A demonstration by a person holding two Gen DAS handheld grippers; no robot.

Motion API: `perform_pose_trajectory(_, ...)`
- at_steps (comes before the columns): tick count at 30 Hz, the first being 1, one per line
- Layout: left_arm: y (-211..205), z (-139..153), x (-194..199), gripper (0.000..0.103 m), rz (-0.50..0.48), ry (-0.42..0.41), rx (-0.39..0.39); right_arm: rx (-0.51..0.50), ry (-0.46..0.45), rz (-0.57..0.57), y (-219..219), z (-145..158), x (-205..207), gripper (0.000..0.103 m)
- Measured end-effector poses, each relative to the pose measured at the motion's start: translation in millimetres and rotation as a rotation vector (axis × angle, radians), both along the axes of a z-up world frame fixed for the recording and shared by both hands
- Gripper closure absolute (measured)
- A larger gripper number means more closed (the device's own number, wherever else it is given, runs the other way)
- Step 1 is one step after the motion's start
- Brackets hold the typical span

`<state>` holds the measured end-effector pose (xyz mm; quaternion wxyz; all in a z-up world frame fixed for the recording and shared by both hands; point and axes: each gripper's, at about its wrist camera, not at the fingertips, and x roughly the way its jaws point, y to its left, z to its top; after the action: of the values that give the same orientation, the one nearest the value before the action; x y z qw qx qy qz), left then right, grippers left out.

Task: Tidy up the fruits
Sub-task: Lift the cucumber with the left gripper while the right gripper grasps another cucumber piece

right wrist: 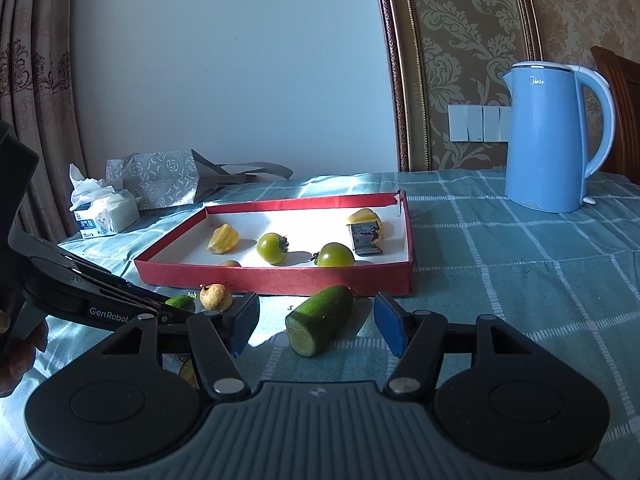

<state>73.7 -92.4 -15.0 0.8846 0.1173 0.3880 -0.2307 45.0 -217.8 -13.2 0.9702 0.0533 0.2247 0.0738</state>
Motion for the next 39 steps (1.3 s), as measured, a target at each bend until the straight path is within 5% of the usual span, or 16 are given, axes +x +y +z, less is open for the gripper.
perform_pose_trajectory(9, 11.8, -2.1, -3.0, 0.063, 0.013, 0.027, -0.02, -0.001, 0.001, 0.002, 0.3, 0.3, 0.3, 0.04)
perform_pose_trajectory(16, 14.3, -7.9, -1.2, 0.074, 0.017, 0.059, -0.048, -0.004, -0.001, 0.002, 1.4, -0.2, -0.6, 0.04)
perform_pose_trajectory(39, 30.7, 25.5, -20.1, 0.074, 0.135, -0.114, -0.123, -0.074, 0.043, 0.008, 14.7, -6.2, 15.9, 0.04)
